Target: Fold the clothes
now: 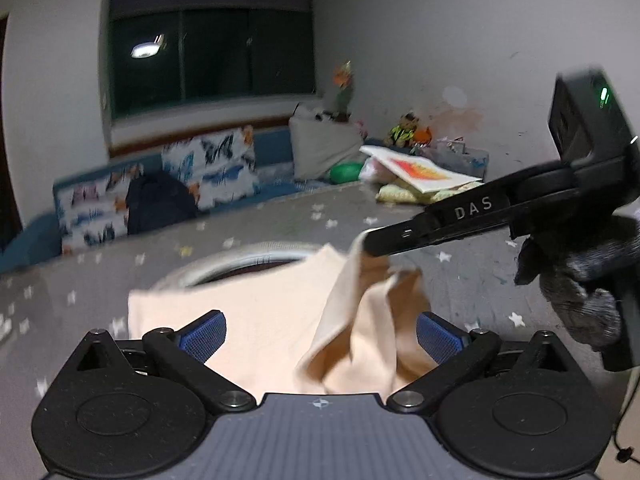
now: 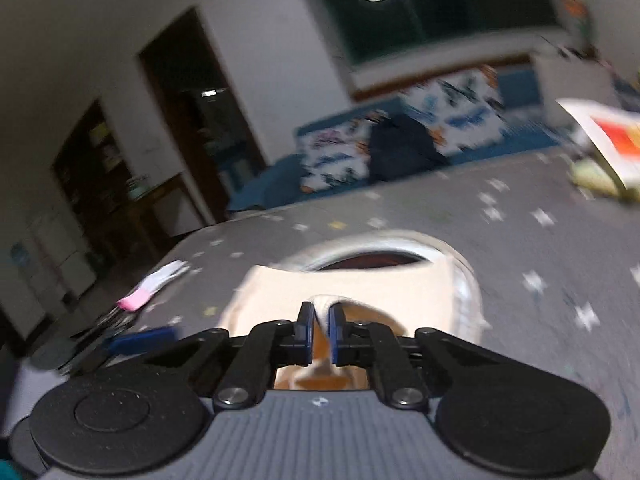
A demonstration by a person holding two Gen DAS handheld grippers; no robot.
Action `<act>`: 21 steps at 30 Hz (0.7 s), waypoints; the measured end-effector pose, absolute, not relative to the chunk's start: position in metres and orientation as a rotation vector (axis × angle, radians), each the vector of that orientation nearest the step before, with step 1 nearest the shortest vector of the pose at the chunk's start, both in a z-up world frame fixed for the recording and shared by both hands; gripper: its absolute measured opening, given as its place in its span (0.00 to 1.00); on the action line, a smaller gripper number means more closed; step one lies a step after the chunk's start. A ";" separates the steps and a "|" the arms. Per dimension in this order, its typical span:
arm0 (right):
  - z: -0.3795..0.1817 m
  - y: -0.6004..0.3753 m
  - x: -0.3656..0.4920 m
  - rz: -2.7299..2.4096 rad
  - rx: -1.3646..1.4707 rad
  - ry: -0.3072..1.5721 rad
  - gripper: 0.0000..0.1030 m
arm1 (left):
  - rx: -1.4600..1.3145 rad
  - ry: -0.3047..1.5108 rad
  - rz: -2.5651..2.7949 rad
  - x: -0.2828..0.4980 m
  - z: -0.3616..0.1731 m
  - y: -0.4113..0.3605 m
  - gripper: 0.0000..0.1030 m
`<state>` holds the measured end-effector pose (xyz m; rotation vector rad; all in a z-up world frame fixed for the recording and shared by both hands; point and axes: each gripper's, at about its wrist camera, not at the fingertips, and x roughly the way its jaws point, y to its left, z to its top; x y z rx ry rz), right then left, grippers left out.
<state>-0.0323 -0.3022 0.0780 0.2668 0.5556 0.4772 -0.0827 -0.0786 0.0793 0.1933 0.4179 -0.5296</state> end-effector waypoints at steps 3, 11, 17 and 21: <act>0.095 -0.287 -0.038 0.547 0.229 0.524 0.06 | 0.198 0.390 -0.540 -0.077 0.083 -0.084 0.92; 0.115 -0.264 -0.047 0.715 0.217 0.520 0.05 | 0.239 0.334 -0.560 -0.076 0.074 -0.084 0.67; 0.119 -0.263 -0.053 0.710 0.215 0.498 0.08 | 0.291 0.366 -0.508 -0.072 0.060 -0.084 0.47; 0.106 -0.276 -0.056 0.645 0.222 0.528 0.10 | 0.294 0.391 -0.509 -0.073 0.060 -0.075 0.51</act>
